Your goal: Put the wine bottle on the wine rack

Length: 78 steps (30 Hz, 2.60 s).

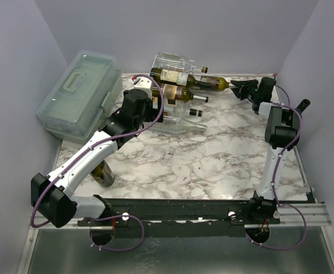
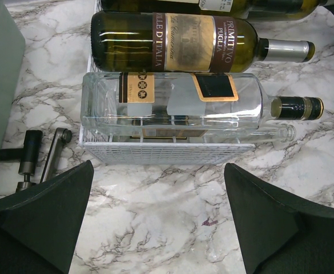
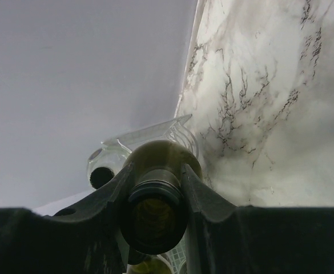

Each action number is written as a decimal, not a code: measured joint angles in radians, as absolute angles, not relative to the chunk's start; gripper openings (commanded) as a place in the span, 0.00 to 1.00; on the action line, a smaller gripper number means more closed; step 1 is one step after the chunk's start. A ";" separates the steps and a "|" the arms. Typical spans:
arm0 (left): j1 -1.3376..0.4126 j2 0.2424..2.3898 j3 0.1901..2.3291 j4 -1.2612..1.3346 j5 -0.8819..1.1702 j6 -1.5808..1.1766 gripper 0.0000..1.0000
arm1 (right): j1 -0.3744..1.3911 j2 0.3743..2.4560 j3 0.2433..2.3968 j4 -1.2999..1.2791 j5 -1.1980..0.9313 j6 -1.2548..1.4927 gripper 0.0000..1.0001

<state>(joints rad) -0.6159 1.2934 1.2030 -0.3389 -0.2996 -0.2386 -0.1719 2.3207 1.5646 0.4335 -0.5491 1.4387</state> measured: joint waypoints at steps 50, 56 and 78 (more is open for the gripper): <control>-0.617 1.293 1.203 -0.339 -0.299 -0.239 0.99 | 0.017 2.640 1.807 0.694 -0.528 1.686 0.01; -0.617 1.293 1.203 -0.339 -0.299 -0.239 0.99 | 0.036 2.665 1.848 0.693 -0.527 1.687 0.01; -0.618 1.315 1.203 -0.340 -0.270 -0.251 0.98 | 0.073 2.743 2.000 0.624 -0.520 1.666 0.06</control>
<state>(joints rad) -0.6178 1.3148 1.2030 -0.3397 -0.2695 -0.2508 0.0731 2.7426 1.9999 0.6235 -0.5198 1.6665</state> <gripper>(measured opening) 0.986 0.356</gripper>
